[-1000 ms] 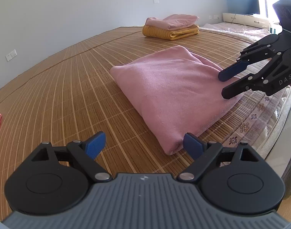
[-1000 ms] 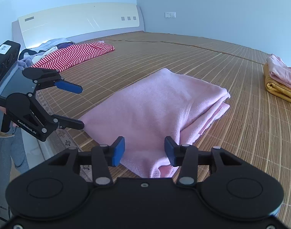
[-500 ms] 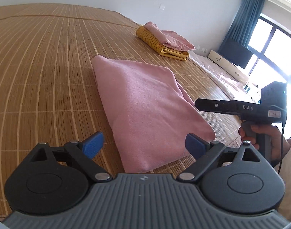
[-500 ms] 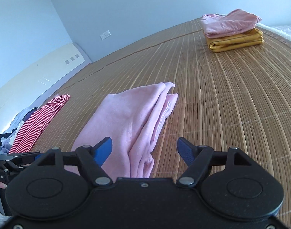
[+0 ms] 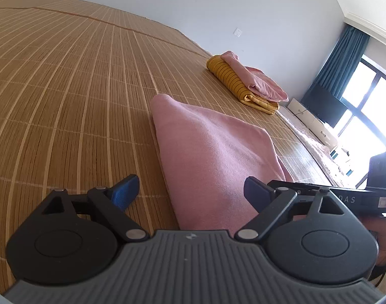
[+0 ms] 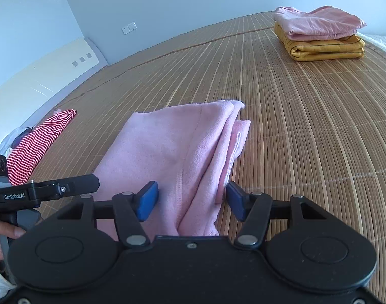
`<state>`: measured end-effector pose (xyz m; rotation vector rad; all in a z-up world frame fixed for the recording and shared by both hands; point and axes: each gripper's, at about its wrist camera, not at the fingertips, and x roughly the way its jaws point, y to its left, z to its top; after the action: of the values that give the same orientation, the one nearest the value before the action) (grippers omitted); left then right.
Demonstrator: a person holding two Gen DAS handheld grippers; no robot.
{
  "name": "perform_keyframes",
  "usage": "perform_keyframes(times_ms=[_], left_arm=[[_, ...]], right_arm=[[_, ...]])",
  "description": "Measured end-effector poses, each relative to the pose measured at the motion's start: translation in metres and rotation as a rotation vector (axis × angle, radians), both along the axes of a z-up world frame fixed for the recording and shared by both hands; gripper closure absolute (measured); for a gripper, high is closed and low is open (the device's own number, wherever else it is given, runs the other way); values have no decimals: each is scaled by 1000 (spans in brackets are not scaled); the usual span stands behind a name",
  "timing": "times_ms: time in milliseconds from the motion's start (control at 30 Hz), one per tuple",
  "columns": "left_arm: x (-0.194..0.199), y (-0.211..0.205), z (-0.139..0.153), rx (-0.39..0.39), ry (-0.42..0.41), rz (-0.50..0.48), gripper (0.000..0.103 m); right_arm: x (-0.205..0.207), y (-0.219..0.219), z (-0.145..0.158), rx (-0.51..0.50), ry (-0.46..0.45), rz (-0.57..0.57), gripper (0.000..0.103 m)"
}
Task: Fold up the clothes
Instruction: 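Grasp the folded pink bundle with both grippers, then carry the pink bundle with both grippers onto the yellow folded stack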
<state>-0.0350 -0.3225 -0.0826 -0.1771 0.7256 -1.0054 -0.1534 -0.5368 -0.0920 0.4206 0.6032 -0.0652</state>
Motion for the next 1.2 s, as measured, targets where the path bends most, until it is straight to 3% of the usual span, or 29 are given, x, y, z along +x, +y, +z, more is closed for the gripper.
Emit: perform_keyframes(times_ms=[167, 367, 567, 767, 1000, 1200], left_arm=[[1, -12, -4, 13, -43, -18, 25], [-7, -32, -4, 62, -104, -38, 29], [1, -33, -5, 47, -71, -40, 43], [2, -31, -7, 29, -32, -20, 52], [0, -24, 9, 7, 5, -29, 62], [-5, -37, 47, -31, -11, -64, 63]], right_arm=[[6, 8, 1, -51, 11, 9, 41], [13, 8, -1, -55, 13, 28, 45], [12, -7, -8, 49, -28, 36, 58], [8, -26, -20, 226, -78, 23, 70], [-2, -37, -14, 392, -172, 55, 78], [-19, -53, 24, 356, -262, 19, 78]])
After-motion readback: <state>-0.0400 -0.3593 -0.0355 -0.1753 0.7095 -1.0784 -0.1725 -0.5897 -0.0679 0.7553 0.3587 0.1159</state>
